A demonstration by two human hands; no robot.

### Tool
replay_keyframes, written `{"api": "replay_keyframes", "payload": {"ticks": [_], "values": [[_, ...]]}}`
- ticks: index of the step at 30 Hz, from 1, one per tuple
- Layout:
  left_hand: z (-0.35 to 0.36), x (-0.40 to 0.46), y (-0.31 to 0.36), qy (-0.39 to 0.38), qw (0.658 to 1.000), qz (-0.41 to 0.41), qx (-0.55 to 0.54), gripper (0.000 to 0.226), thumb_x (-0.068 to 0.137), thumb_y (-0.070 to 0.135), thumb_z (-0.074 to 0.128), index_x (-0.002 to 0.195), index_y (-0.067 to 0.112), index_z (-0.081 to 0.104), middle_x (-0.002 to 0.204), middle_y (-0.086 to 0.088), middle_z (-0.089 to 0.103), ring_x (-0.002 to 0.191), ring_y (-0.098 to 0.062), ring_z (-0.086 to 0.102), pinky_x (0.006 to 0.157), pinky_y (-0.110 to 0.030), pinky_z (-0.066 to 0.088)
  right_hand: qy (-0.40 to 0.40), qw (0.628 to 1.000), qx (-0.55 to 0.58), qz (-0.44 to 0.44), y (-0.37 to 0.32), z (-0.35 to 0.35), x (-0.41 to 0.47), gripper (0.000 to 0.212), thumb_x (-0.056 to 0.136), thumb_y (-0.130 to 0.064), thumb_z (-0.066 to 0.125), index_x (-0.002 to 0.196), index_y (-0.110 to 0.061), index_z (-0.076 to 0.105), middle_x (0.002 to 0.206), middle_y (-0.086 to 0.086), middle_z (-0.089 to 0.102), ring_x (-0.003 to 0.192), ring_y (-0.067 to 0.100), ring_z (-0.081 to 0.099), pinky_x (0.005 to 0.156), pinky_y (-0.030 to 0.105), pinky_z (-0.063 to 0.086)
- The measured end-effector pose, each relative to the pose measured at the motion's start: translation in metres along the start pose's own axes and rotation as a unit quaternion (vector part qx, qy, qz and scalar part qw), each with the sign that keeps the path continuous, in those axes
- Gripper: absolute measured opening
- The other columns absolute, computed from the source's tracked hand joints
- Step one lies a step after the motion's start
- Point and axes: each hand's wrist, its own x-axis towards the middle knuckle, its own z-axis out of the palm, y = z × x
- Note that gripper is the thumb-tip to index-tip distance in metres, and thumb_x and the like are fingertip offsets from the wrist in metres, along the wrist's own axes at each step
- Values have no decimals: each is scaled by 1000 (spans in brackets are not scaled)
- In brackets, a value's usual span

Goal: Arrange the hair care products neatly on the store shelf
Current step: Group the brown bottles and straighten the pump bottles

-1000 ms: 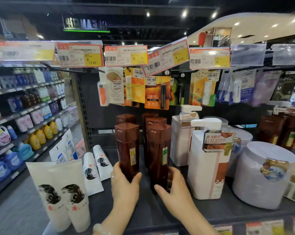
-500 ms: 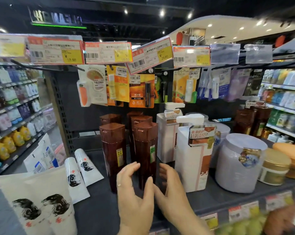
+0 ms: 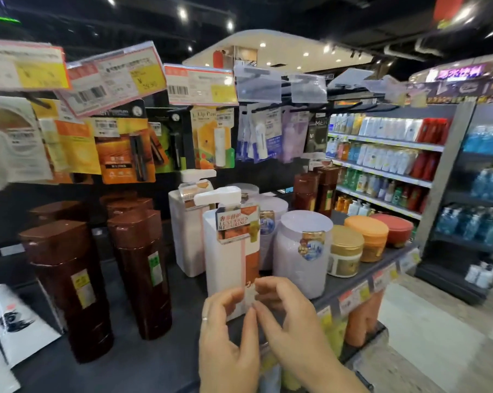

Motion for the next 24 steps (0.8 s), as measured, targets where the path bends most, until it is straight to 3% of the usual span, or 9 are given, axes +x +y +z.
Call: {"api": "replay_keyframes", "payload": {"ticks": [3, 7, 10, 13, 15, 21, 24], "values": [[20, -1, 5, 3, 1000, 5, -10, 36, 71, 29, 61, 98, 51, 52, 105, 19, 57, 96, 0, 58, 81, -3, 40, 50, 999, 16, 5, 8, -28, 4, 33, 85, -11, 63, 92, -41, 54, 96, -16, 62, 93, -5, 57, 75, 6, 45], [48, 5, 21, -22, 1000, 4, -18, 43, 72, 27, 63, 105, 50, 49, 111, 27, 52, 107, 6, 52, 86, 0, 37, 99, 993, 56, 19, 25, -69, 26, 23, 85, -13, 63, 92, -34, 58, 91, -8, 63, 86, 2, 58, 73, 13, 48], [77, 23, 41, -38, 999, 29, -6, 36, 75, 37, 60, 108, 45, 47, 115, 27, 47, 114, 5, 46, 91, -3, 35, 94, 993, 62, 24, 51, -100, 51, 20, 86, -11, 62, 92, -30, 59, 91, -7, 63, 85, 5, 59, 73, 10, 47], [110, 53, 62, -25, 998, 52, 37, 38, 75, 31, 60, 105, 45, 42, 114, 25, 45, 111, 11, 41, 92, -1, 30, 64, 996, 55, 21, 77, -127, 76, 15, 86, -15, 62, 96, -26, 60, 93, -6, 64, 82, 2, 59, 71, 9, 47], [130, 75, 74, -8, 995, 64, 82, 37, 75, 29, 61, 108, 38, 44, 109, 16, 46, 107, 4, 43, 93, -9, 32, 39, 998, 55, 21, 91, -144, 93, 16, 87, -14, 61, 94, -28, 57, 91, -8, 62, 80, 3, 58, 68, 8, 46], [168, 137, 89, -73, 956, -67, 278, 58, 79, 29, 67, 129, 13, 43, 130, -5, 46, 123, -19, 41, 97, -28, 34, -39, 999, -4, -21, 123, -175, 144, 22, 86, -18, 63, 103, -25, 51, 94, -10, 56, 85, 5, 55, 69, 7, 43], [179, 164, 92, -105, 937, -133, 305, 63, 78, 31, 69, 129, 10, 39, 128, -8, 50, 111, -19, 49, 85, -27, 38, -95, 995, -11, -3, 128, -166, 175, 42, 84, -21, 65, 123, -16, 48, 114, 0, 57, 105, 13, 55, 86, 21, 46]]}}
